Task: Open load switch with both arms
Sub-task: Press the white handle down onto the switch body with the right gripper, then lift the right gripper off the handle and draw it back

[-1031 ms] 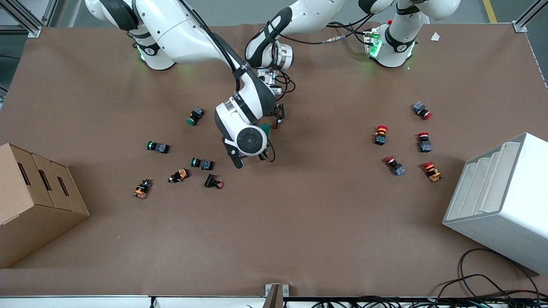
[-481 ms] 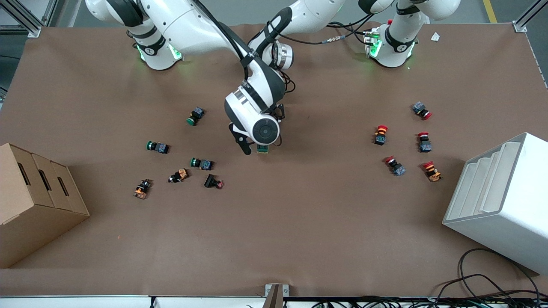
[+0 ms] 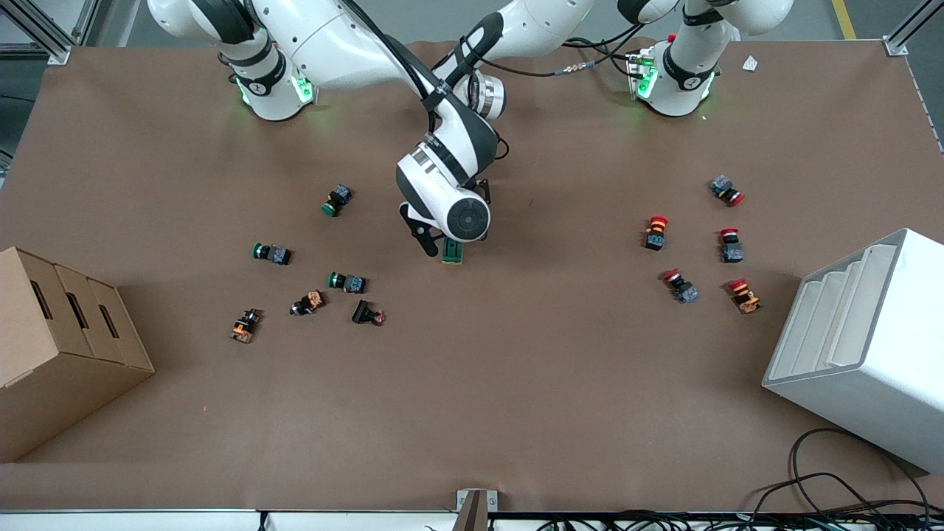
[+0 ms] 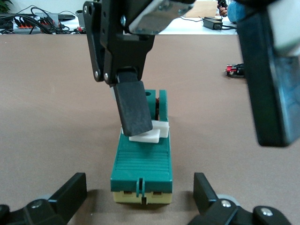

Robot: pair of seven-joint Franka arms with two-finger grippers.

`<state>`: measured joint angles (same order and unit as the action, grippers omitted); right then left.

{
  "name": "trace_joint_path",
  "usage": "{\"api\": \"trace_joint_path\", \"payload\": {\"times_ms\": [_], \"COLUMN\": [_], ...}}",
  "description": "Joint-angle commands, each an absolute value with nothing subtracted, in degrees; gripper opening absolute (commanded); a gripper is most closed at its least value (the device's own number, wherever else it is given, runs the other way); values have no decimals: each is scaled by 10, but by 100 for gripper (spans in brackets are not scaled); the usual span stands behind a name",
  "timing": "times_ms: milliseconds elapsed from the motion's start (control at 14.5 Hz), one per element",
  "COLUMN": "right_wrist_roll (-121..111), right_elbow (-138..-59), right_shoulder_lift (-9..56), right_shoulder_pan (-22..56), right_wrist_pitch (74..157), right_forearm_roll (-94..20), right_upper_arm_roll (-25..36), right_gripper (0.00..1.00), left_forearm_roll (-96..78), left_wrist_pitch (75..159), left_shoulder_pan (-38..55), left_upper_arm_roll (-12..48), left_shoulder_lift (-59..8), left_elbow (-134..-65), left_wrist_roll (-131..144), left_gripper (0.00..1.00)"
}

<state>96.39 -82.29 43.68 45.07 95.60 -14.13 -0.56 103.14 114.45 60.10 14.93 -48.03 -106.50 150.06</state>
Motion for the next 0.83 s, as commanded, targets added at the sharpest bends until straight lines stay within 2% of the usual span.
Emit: {"api": "trace_joint_path", "payload": {"times_ms": [0, 275, 756], "right_wrist_roll": [935, 736, 332], "right_elbow": [-835, -816, -849], "right_shoulder_lift": [419, 367, 261], "right_shoulder_pan": [443, 383, 207], "right_wrist_pitch": [958, 956, 943], "right_forearm_roll": [-138, -109, -42], "right_upper_arm_roll": [-3, 17, 18], "right_gripper": [100, 100, 100], "left_forearm_roll": [1038, 1038, 1037], "left_wrist_pitch": [1175, 1175, 1180], "left_shoulder_pan": [592, 592, 589], "left_upper_arm_roll": [146, 146, 148], "left_shoulder_lift": [-514, -514, -505], "left_elbow": [-1047, -1047, -1045], "left_wrist_roll": [1527, 1527, 1526], "left_gripper": [99, 99, 99]}}
